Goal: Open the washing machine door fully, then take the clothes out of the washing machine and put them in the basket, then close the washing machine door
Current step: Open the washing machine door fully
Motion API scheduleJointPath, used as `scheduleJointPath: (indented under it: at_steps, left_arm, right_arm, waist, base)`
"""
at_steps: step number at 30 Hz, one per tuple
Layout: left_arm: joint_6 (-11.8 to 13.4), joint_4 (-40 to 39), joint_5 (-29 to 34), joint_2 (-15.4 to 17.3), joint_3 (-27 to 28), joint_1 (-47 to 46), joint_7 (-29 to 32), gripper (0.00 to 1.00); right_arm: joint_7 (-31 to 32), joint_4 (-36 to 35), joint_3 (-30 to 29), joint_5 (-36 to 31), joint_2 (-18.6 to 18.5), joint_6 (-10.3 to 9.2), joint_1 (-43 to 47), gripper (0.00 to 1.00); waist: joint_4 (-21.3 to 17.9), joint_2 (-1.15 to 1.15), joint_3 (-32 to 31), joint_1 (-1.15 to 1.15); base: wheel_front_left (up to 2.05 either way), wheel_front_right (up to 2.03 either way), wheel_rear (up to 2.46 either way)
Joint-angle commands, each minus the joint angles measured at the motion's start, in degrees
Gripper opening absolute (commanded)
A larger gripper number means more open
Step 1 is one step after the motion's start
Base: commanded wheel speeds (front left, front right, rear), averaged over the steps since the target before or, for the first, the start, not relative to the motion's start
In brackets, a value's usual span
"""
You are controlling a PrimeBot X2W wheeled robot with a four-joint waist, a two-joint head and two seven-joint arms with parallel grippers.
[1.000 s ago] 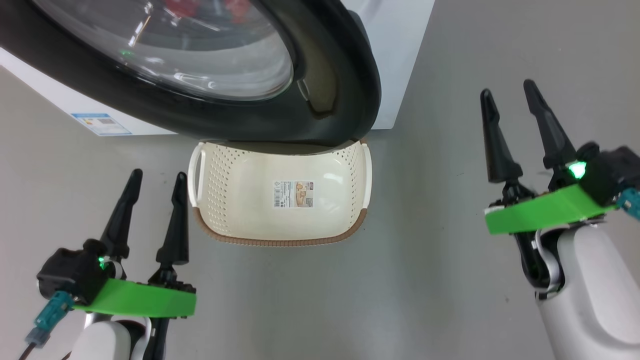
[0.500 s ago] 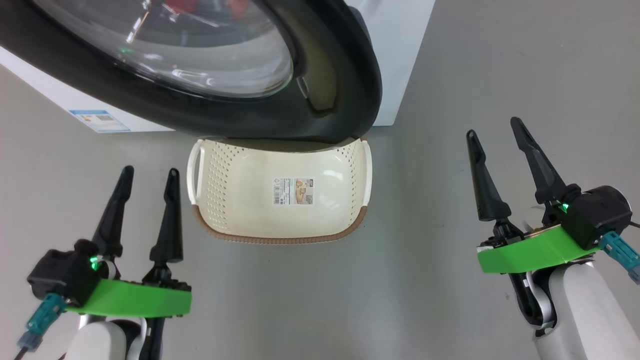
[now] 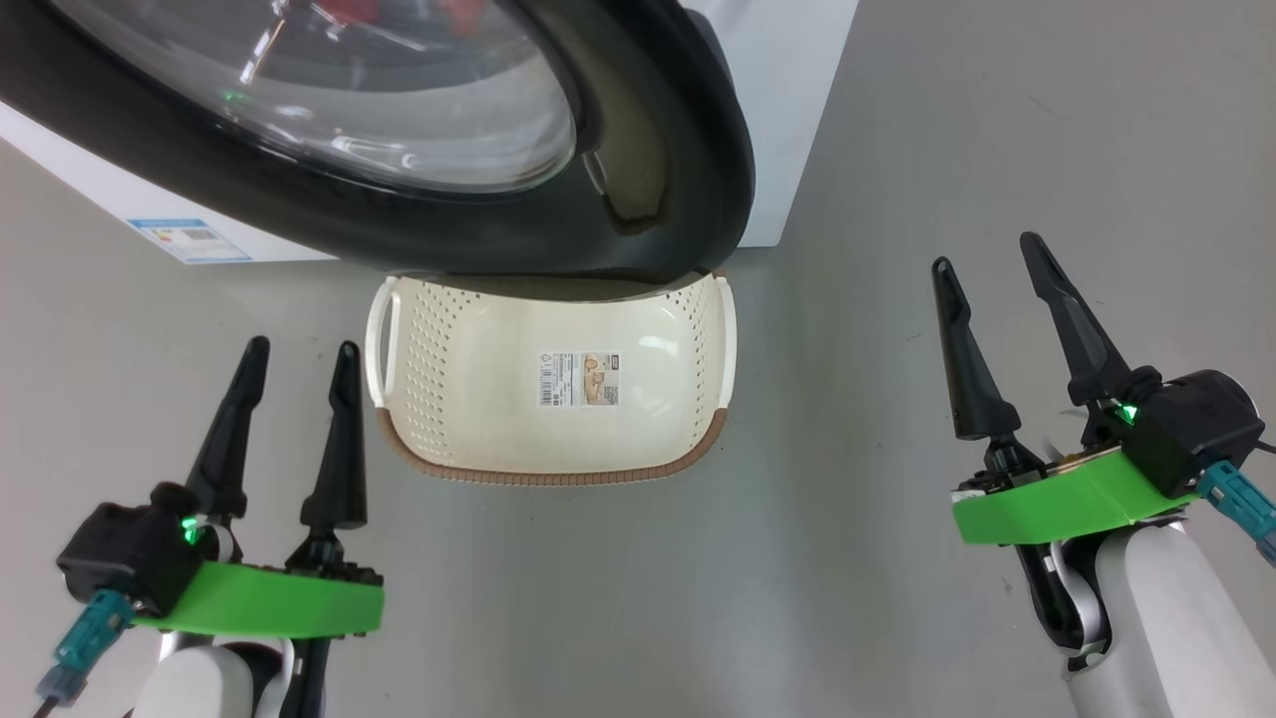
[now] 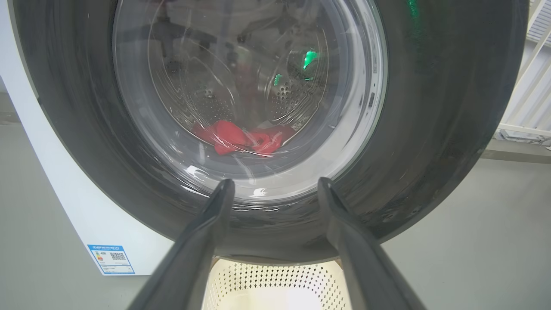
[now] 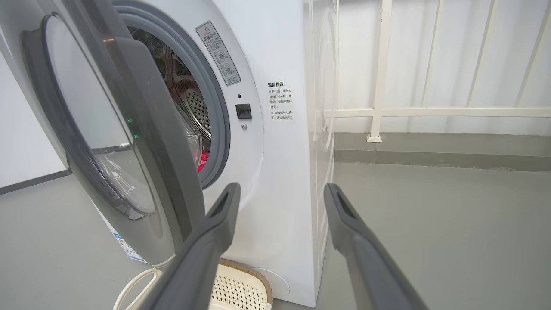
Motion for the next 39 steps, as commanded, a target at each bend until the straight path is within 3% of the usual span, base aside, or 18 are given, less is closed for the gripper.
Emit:
scheduleJointPath:
  at_steps: [1, 9, 10, 11, 13, 16, 21, 27, 28, 29, 34, 38, 39]
  left_arm:
    - [-0.31, -1.62, 0.6, 1.31, 1.81, 0.42, -0.44, 1.0]
    - [-0.31, -1.96, 0.67, 1.14, 1.73, 0.49, -0.44, 1.0]
    - [-0.31, -1.98, 0.7, 1.11, 1.72, 0.48, -0.44, 1.0]
    - [-0.31, -2.0, 0.71, 1.09, 1.71, 0.46, -0.44, 1.0]
    - [-0.31, -1.98, 0.74, 1.03, 1.74, 0.43, -0.44, 1.0]
    - [-0.31, -1.88, 0.82, 0.96, 1.7, 0.38, -0.44, 1.0]
    - [-0.31, -1.65, 0.85, 0.85, 1.59, 0.44, -0.44, 1.0]
    - [-0.31, -1.47, 0.91, 0.79, 1.39, 0.36, -0.44, 1.0]
    - [-0.31, -1.46, 0.93, 0.82, 1.29, 0.36, -0.44, 1.0]
    - [-0.31, -1.44, 0.93, 0.83, 1.22, 0.35, -0.44, 1.0]
    - [-0.31, -1.41, 0.73, 0.95, 1.06, 0.2, -0.44, 1.0]
    - [-0.31, -1.22, 0.63, 0.92, 0.93, 0.17, -0.44, 1.0]
    - [-0.31, -1.22, 0.63, 0.92, 0.93, 0.17, -0.44, 1.0]
  right_arm:
    - [-0.37, -1.64, 1.36, 0.36, 0.38, 0.37, 0.91, 1.0]
    - [-0.37, -1.41, 1.21, 0.9, 0.39, 0.37, 0.74, 1.0]
    - [-0.37, -1.24, 1.03, 1.02, 0.39, 0.37, 0.7, 0.75]
    - [-0.37, -1.09, 0.91, 1.18, 0.39, 0.37, 0.59, 0.39]
    - [-0.37, -0.49, 1.01, 1.08, 0.39, 0.37, 0.3, 0.0]
    - [-0.37, 0.8, 1.25, 2.81, 0.39, 0.37, -0.61, 0.0]
    - [-0.37, 6.18, 1.61, 15.84, 0.39, 0.37, -4.04, 0.0]
    - [-0.37, 13.62, 6.24, 35.31, 0.39, 0.37, -11.72, 0.0]
    - [-0.37, 16.33, 7.89, 43.97, 0.39, 0.37, -14.73, 0.0]
    - [0.1, 17.53, 9.06, 48.11, 0.39, 0.37, -16.42, 0.0]
    - [8.63, 21.06, 11.6, 66.23, 0.39, 0.37, -24.25, 0.0]
    - [18.74, 23.86, 11.52, 76.67, 0.39, 0.37, -29.13, 0.0]
    - [18.74, 23.86, 11.52, 76.67, 0.39, 0.37, -29.13, 0.0]
  waist:
    - [0.03, 0.0, 0.01, 0.0]
    - [0.12, 0.0, 0.18, 0.0]
    - [0.15, 0.0, 0.21, 0.0]
    - [0.18, 0.0, 0.23, 0.0]
    - [0.24, 0.0, 0.24, 0.0]
    - [0.33, 0.0, 0.22, 0.0]
    - [0.44, 0.0, 0.01, 0.0]
    - [0.71, 0.0, -0.12, 0.0]
    - [0.83, 0.0, -0.11, 0.0]
    - [0.93, 0.0, -0.1, 0.0]
    - [1.62, 0.0, 0.1, 0.0]
    - [2.33, 0.0, 0.05, 0.0]
    - [2.33, 0.0, 0.05, 0.0]
  base:
    - [0.0, 0.0, 0.0]
    - [0.0, 0.0, 0.0]
    - [0.0, 0.0, 0.0]
    - [0.0, 0.0, 0.0]
    - [0.0, 0.0, 0.0]
    - [0.0, 0.0, 0.0]
    - [0.0, 0.0, 0.0]
    - [0.0, 0.0, 0.0]
    - [0.0, 0.0, 0.0]
    - [0.0, 0.0, 0.0]
    - [0.0, 0.0, 0.0]
    - [0.0, 0.0, 0.0]
    - [0.0, 0.0, 0.0]
